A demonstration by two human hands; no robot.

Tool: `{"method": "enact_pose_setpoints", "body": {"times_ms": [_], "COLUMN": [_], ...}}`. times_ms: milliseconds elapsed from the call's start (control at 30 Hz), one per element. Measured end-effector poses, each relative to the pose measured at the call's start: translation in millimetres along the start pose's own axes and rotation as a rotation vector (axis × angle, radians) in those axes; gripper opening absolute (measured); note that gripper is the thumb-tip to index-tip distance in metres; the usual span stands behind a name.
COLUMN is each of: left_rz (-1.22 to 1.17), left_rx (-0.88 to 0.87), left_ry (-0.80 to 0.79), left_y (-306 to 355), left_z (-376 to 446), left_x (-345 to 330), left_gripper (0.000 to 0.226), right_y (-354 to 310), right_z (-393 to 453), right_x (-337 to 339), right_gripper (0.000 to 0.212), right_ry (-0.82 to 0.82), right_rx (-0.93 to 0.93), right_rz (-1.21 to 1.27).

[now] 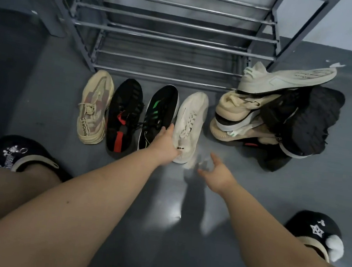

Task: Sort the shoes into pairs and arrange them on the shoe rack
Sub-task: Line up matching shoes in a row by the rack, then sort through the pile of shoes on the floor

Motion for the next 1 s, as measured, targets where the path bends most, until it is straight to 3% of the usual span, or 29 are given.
{"method": "enact_pose_setpoints", "body": {"times_ms": [167,300,433,800,1000], "left_rz": [0.558,0.735,0.804,0.848,0.838], "left_rx": [-0.224,-0.403,-0.465,-0.581,-0.6], "left_ry": [0.084,0.13,0.124,0.088,0.1], "left_y": [13.8,34.6,56.4,125.9,160.0], "left_z": [-22.4,-44.4,-64.3,-66.7,-38.7], "left_x": [-2.5,-10.2,-17.4,-29.6,-34.9], "left_gripper": [0.075,0.068,0.067,0.064,0.069], "right_y": [-1.9,8.6,39.6,55.7,81.0], "right_z": [-22.7,-49.4,-70.8,-80.1,-59.6], "right_x": [29.0,54.3,83.2,176.9,190.4], "right_gripper": [0.074,0.073,0.077,0.082,0.085], "right_ry": [0.162,0.277,0.348,0.496,0.494], "right_rx": [0.11,0.161,0.072,-0.018,-0.047], "right_rz": [-0.352,-0.565,-0.754,-0.709,-0.452]}}
Point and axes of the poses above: each hand's wrist, its own z-axis towards the middle knuckle, its own x-axis out of the back of the hand, y = z × x, the point moved 1 cm from there along z, towards the middle knuckle, and after that the axes turned 1 degree about y, right-handed, at the moved point
